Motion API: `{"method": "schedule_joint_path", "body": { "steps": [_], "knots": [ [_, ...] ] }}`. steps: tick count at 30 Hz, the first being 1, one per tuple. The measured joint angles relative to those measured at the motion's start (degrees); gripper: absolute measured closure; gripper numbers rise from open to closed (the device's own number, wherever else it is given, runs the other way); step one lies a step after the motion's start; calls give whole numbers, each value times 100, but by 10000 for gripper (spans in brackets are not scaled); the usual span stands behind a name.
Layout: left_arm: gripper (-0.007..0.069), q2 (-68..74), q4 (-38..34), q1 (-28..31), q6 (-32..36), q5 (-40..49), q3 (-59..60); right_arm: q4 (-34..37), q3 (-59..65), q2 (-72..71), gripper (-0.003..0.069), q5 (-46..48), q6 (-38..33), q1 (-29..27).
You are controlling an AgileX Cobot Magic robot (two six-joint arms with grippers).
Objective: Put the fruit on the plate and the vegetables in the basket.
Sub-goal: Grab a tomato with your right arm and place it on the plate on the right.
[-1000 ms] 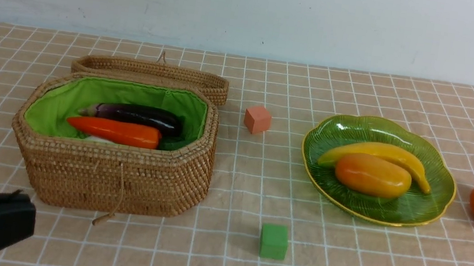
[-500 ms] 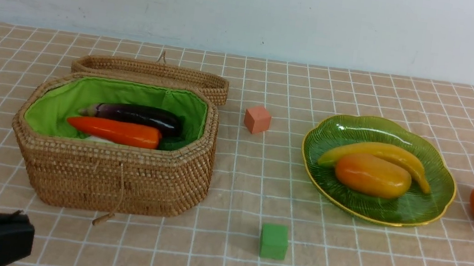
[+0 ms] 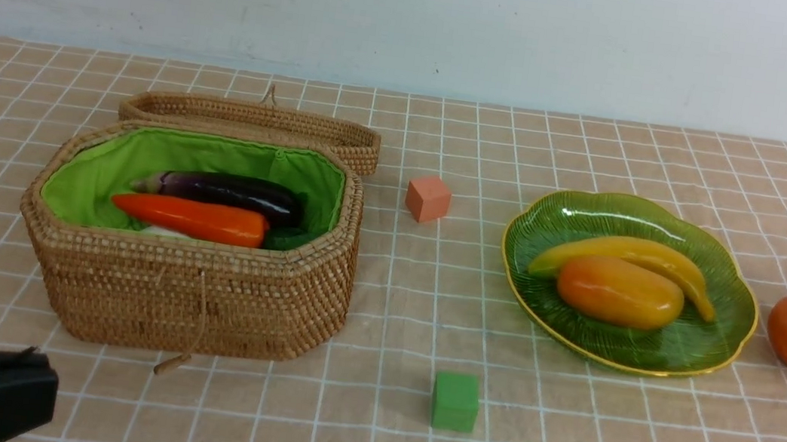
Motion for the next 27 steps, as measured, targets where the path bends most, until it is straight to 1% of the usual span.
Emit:
{"method": "schedule_joint_path", "body": {
  "steps": [1,6,9,11,14,20,24,27],
  "knots": [
    [637,0,0,0,0,0,0,23,0,7,53,0,-11,0],
    [637,0,-13,0,0,0,0,273,0,81,108,-50,-327,0],
    [637,0,-15,0,0,0,0,463,0,113,158,-72,-496,19],
    [637,0,-20,0,0,0,0,518,0,113,204,-83,-538,34],
    [637,0,-20,0,0,0,0,466,0,84,209,-83,-554,41],
    [637,0,-20,0,0,-52,0,-105,0,-344,209,-176,-537,-23],
    [637,0,-22,0,0,-95,0,-205,0,-659,209,-159,-445,-59],
    [637,0,-22,0,0,-106,0,-190,0,-966,209,62,-402,18]
  ]
}}
